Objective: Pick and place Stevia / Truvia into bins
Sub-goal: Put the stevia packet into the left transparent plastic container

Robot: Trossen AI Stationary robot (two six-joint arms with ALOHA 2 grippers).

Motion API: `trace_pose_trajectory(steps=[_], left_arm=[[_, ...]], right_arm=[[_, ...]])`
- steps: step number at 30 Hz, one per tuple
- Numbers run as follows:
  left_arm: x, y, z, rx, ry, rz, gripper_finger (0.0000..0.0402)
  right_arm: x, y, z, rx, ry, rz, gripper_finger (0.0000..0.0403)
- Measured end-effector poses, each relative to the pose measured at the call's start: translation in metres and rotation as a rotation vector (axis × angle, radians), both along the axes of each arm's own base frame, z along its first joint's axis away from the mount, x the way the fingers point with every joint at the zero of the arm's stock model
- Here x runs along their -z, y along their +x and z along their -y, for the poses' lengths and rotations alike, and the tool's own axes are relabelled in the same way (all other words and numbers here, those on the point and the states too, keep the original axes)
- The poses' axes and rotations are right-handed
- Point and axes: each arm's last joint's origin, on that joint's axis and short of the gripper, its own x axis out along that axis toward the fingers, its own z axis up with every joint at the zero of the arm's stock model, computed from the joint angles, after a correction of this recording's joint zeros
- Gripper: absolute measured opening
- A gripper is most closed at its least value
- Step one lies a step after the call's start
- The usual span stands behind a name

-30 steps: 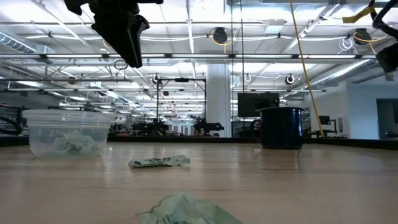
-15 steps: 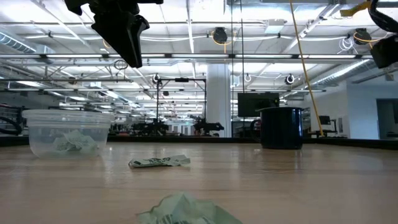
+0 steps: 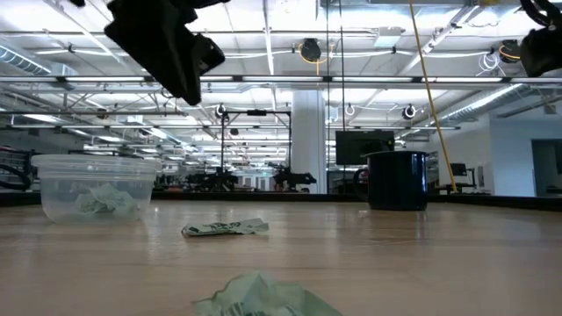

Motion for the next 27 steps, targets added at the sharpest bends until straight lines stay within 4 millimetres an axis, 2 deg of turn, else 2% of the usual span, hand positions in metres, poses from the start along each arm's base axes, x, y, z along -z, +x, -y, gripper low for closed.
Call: trace_pose_trajectory(steps=[8,13,19,27], left_arm=[[0.037,0.003,0.003,0.036,-0.101,0.225,0.0108],[0.05,0.007,0.001,-0.063,-0.252,0.295,0.0108],[0.073,0.023,0.005,-0.068,-0.251,0.225,0.0108],[0.099,0.047,0.013,-0.031,-0.142,0.001,0.0108]], right_arm=[[-0.014,0.006,-0.004,-0.03,0.122,0.179,0.0072],[-0.03,0.016,-0.009,-0.121,0.154,0.433,0.0072],[-0.044,0.029,-0.013,-0.307,-0.039,0.72,0.0072],[-0.048,0.032,-0.015,-0.355,-0.08,0.791,0.0073]])
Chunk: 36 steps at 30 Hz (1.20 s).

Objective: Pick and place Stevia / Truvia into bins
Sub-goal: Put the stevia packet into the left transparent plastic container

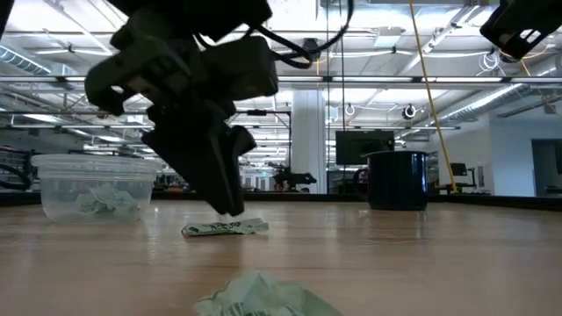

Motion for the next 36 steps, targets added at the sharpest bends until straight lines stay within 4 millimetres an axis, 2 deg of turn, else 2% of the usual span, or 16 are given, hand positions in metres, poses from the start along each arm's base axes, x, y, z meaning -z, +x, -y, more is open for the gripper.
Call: trace_pose_trajectory(steps=[5,10,13,17,19,22,27,31,34,36], left_arm=[[0.01,0.012,0.003,0.034,0.033,-0.006,0.0108],[0.019,0.012,0.003,0.061,0.089,-0.029,0.0104],[0.02,0.011,0.002,0.082,0.132,-0.027,0.0074],[0.008,0.01,-0.004,0.074,0.167,0.002,0.0011],[-0.002,0.005,-0.008,0.047,0.204,-0.001,0.001],[-0.031,-0.005,-0.014,0.006,0.279,0.027,0.0007],[-0.085,-0.045,-0.028,-0.18,0.409,-0.003,0.0008],[-0.126,-0.078,-0.03,-0.316,0.356,0.043,0.0004],[-0.134,-0.095,-0.031,-0.392,0.296,-0.009,0.0007],[-0.132,-0.102,-0.032,-0.442,0.264,-0.087,0.0009]], right_arm=[[0.011,0.0,0.0,-0.023,-0.027,0.01,0.0073],[0.029,-0.003,0.002,-0.022,-0.028,0.002,0.0073],[0.04,-0.004,0.003,-0.023,-0.019,0.015,0.0073],[0.053,-0.005,0.005,-0.016,0.018,0.059,0.0073],[0.06,-0.005,0.005,0.001,0.049,0.114,0.0073],[0.07,-0.006,0.009,0.048,0.092,0.215,0.0073],[0.091,-0.014,0.025,0.121,0.073,0.378,0.0073],[0.105,-0.02,0.04,0.14,0.051,0.445,0.0073],[0.1,-0.017,0.043,0.111,-0.064,0.499,0.0073],[0.091,-0.011,0.042,0.065,-0.163,0.529,0.0073]])
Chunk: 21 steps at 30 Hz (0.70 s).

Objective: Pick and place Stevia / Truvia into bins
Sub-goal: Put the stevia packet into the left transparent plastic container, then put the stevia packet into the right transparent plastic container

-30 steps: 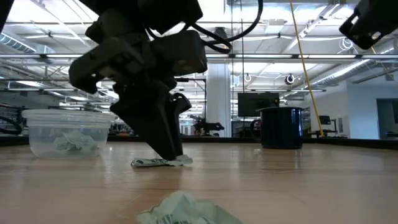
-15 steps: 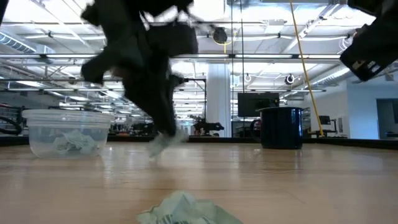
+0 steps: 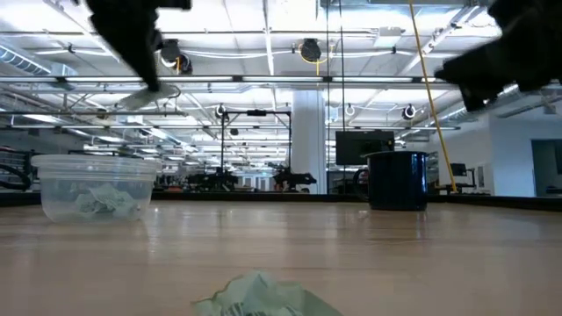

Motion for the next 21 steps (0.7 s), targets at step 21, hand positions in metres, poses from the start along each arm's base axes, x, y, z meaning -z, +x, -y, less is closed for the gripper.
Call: trace_pose_trajectory(steps=[21], left_arm=[[0.067,-0.014,0.002,-0.042,-0.187,-0.078,0.0087]], right_arm=[[-0.021,0.074,-0.005,-0.255,-0.085,-0.064,0.0096]])
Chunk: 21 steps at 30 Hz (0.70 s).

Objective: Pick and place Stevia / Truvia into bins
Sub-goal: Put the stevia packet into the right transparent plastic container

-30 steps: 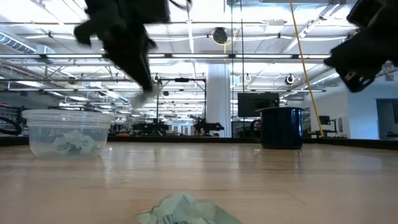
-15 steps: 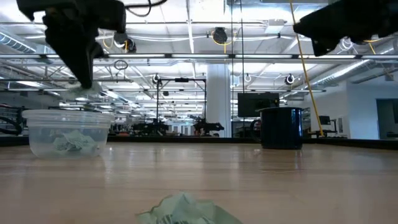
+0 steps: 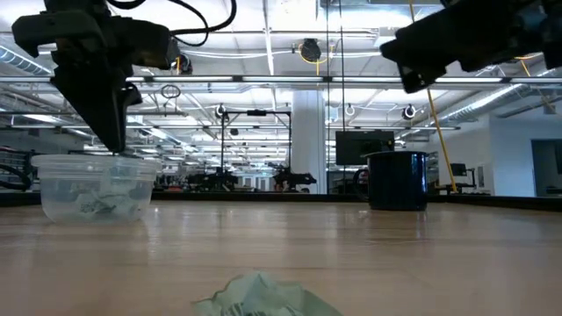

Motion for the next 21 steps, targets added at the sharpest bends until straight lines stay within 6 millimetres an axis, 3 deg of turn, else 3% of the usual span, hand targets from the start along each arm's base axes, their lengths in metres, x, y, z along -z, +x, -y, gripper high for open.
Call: trace_pose_trajectory(steps=[7,11,21], left_arm=[[-0.01,0.009,0.006,0.079,-0.023,0.09,0.0102],[-0.021,0.014,0.011,0.165,-0.004,0.144,0.0102],[-0.038,0.019,0.023,0.207,0.01,0.215,0.0102]], right_arm=[[-0.012,0.045,-0.023,-0.143,-0.094,-0.014,0.0138],[-0.008,0.073,-0.037,-0.189,-0.1,-0.074,0.0151],[0.011,0.138,-0.105,-0.311,-0.129,-0.256,0.0158]])
